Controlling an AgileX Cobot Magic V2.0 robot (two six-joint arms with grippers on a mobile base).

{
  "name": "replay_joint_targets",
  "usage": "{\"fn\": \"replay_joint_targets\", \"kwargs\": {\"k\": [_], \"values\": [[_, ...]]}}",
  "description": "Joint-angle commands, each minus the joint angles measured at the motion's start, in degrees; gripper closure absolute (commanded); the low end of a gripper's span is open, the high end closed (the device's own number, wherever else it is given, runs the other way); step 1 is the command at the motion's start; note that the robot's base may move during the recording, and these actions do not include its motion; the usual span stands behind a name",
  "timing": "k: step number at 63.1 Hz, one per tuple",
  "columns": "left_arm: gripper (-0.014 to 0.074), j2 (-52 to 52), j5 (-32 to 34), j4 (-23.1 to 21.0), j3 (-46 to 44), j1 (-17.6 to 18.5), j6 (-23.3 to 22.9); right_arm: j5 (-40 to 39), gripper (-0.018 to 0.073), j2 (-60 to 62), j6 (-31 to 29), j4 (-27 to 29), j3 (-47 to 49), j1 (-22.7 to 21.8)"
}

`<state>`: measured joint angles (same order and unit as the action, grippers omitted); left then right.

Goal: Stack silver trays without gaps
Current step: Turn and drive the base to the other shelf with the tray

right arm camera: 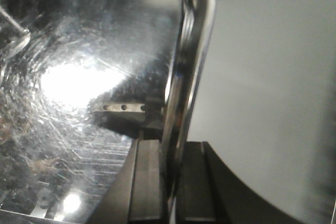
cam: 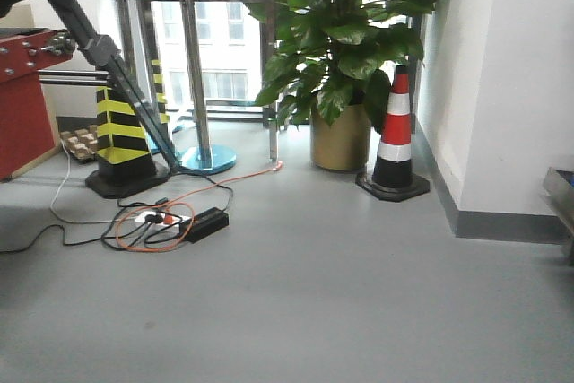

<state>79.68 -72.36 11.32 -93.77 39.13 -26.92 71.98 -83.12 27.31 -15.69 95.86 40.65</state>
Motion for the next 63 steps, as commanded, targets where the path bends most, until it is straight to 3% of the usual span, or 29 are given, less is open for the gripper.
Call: {"fn": "replay_joint_targets", "kwargs": {"k": [1, 63], "values": [[0.0644, -1.65, -0.70, -2.92, -1.95, 0.63, 1.39, -4.64, 0.0498, 2.00, -1.60, 0.11, 1.52, 0.37], [0.0644, -1.65, -0.70, -3.28, -1.95, 0.63, 1.39, -4.64, 0.0498, 2.00, -1.60, 0.11, 1.52, 0.37]]}}
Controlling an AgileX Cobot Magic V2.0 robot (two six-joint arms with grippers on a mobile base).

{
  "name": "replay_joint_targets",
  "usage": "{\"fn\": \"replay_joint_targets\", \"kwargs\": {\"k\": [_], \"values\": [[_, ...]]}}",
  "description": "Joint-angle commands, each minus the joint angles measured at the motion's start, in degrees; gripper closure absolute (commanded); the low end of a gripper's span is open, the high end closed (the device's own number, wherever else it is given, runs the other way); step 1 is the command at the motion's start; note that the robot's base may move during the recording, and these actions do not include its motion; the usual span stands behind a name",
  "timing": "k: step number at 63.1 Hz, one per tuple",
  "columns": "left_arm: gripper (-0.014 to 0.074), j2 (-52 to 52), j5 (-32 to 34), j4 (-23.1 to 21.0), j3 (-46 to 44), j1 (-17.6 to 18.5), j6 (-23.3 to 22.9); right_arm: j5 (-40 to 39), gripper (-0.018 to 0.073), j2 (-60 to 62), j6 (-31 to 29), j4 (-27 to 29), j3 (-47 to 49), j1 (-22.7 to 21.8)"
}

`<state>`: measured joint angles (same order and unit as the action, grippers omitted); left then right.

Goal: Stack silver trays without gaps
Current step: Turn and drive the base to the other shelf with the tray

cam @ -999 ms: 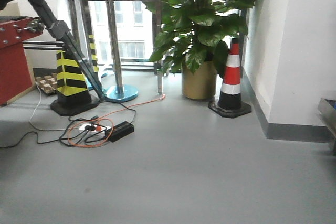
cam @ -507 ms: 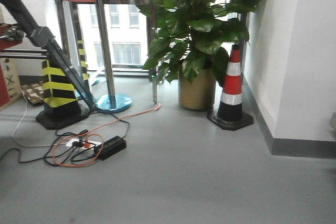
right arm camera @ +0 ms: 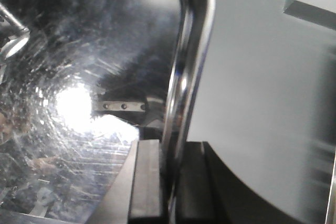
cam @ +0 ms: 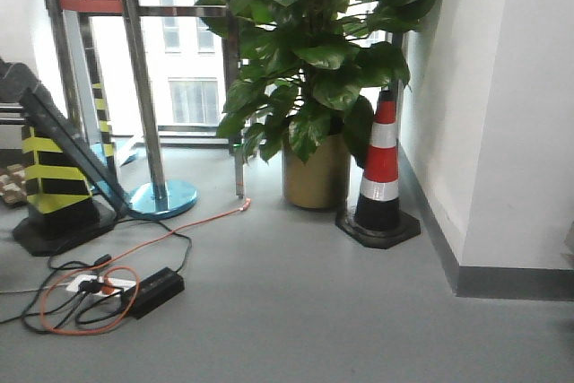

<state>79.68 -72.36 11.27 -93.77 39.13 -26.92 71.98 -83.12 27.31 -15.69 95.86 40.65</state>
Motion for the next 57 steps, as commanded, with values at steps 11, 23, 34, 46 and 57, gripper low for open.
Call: {"fn": "replay_joint_targets", "kwargs": {"k": [11, 23, 34, 46, 57], "values": [[0.0644, -1.65, -0.70, -3.23, -1.95, 0.63, 1.39, -4.64, 0.0498, 2.00, -1.60, 0.11, 1.52, 0.37], [0.0644, -1.65, -0.70, -3.23, -1.95, 0.63, 1.39, -4.64, 0.0498, 2.00, -1.60, 0.11, 1.52, 0.37], [0.0644, -1.65, -0.70, -3.45, -1.95, 0.63, 1.39, -4.64, 0.0498, 2.00, -1.60, 0.11, 1.52, 0.37], [0.0644, -1.65, -0.70, -3.45, -1.95, 0.63, 1.39, -4.64, 0.0498, 2.00, -1.60, 0.11, 1.52, 0.37], [0.0644, -1.65, -0.70, -3.45, -1.95, 0.63, 1.39, -4.64, 0.0498, 2.00, -1.60, 0.11, 1.52, 0.37]]}}
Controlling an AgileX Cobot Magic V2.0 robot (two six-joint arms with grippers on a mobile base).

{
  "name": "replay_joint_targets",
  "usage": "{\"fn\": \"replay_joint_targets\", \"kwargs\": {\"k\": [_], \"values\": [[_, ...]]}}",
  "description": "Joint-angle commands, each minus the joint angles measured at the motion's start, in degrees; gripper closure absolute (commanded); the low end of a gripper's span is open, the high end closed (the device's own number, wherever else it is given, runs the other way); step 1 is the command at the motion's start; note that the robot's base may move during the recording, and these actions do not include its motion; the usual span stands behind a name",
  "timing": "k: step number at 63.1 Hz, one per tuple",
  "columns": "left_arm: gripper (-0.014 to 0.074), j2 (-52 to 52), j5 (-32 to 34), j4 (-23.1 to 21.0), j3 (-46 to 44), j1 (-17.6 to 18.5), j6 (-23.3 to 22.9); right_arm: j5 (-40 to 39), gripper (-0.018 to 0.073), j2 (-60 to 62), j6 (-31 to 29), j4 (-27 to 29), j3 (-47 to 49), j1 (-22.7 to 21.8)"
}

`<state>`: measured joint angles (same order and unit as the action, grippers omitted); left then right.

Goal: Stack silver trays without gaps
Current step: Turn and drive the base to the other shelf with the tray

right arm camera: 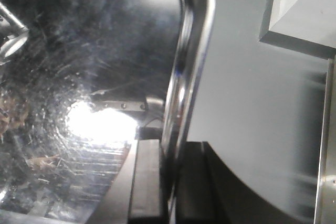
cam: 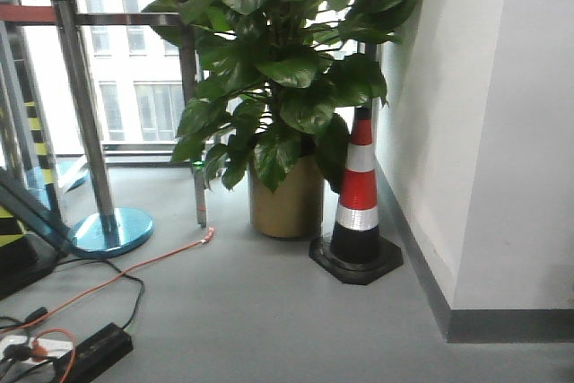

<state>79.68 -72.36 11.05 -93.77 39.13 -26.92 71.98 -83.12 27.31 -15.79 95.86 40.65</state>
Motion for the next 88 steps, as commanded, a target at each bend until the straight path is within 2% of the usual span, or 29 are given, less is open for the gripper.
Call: {"fn": "replay_joint_targets", "kwargs": {"k": [1, 88], "values": [[0.0644, -1.65, -0.70, -3.24, -1.95, 0.63, 1.39, -4.64, 0.0498, 2.00, -1.60, 0.21, 1.52, 0.37], [0.0644, -1.65, -0.70, -4.17, -1.95, 0.63, 1.39, -4.64, 0.0498, 2.00, -1.60, 0.21, 1.52, 0.37]]}}
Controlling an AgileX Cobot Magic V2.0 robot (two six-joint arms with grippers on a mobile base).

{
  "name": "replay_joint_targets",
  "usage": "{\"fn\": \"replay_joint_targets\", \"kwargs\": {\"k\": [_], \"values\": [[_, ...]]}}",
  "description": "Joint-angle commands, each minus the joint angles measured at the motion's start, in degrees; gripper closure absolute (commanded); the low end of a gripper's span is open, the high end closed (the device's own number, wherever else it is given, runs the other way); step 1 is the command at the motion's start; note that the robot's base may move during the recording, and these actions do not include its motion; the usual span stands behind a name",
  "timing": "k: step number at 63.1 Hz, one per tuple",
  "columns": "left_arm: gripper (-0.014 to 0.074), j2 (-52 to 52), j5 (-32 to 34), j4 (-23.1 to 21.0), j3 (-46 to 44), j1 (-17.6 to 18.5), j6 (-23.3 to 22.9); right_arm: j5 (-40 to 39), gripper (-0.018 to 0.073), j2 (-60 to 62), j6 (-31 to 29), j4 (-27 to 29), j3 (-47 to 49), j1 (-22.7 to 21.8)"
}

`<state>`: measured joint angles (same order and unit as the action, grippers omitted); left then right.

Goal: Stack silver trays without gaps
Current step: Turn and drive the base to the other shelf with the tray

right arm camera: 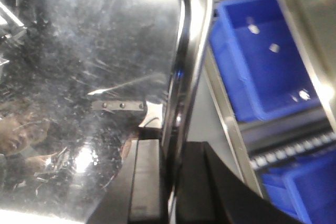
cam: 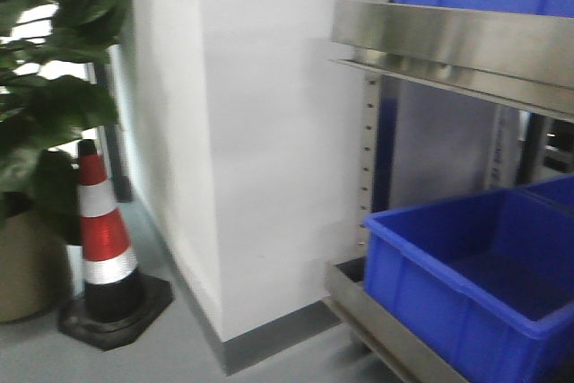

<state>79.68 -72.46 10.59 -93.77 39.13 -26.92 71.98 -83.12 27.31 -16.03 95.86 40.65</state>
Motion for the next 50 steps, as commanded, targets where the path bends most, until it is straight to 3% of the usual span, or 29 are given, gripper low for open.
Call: {"fn": "replay_joint_targets", "kwargs": {"k": [1, 50], "values": [[0.0644, -1.65, -0.61, -3.70, -1.95, 0.63, 1.39, -4.64, 0.0498, 2.00, -1.60, 0.45, 1.52, 0.37], [0.0644, -1.65, -0.61, -3.84, -1.95, 0.63, 1.39, -4.64, 0.0498, 2.00, -1.60, 0.45, 1.52, 0.37]]}}
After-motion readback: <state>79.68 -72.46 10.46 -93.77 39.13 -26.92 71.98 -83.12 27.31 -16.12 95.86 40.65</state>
